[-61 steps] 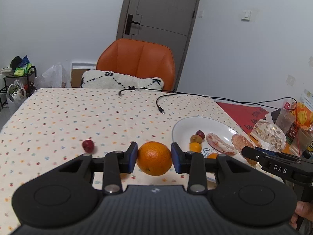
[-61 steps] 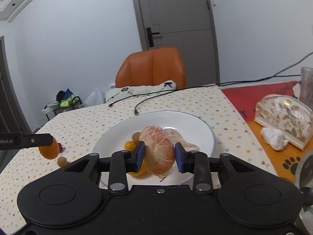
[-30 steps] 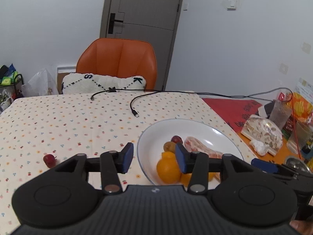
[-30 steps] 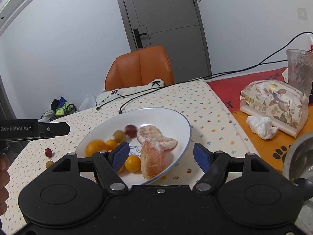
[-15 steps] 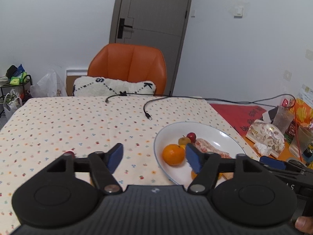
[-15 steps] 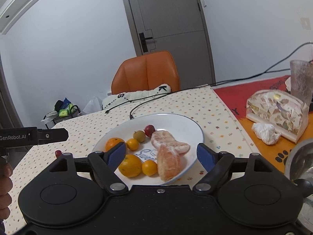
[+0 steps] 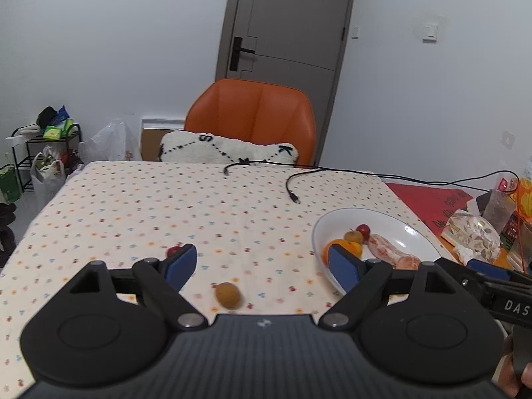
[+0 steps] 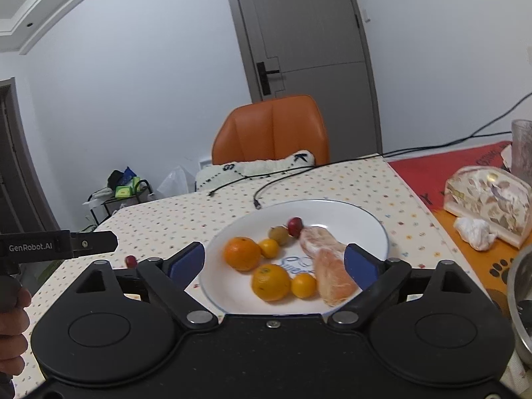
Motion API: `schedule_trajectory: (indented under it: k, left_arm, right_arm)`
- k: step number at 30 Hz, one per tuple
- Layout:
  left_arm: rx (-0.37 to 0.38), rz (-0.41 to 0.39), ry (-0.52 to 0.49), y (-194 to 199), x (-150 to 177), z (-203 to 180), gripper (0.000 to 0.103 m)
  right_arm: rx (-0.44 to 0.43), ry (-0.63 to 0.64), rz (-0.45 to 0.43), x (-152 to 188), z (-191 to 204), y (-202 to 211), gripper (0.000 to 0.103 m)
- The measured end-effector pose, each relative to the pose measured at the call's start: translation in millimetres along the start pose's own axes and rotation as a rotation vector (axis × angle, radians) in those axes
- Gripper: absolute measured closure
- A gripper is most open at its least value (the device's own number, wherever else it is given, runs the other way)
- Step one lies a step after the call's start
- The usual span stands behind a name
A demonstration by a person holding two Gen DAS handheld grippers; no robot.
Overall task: Organize fruits
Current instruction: 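Move both open tools back toward the brown kiwi and dark red plum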
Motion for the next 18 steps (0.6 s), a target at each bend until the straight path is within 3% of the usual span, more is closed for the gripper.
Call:
schedule_trajectory:
  k: [18]
  left_arm:
    - [-0.047, -0.01, 0.065, 39.2, 13.0, 59.3, 0.017]
  right_arm:
    - [-0.073, 0.054, 0.022, 6.3, 61.0, 1.9, 0.001]
Point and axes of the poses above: each gripper's, at about its wrist camera, not at the fingertips, and y roughly against the way its jaws point, z to its left, x to its underside, the point moved 6 cm from there along -y, roughly the way its jaws point, and after that the axes turned 5 degrees about z, right-handed, at the moved point
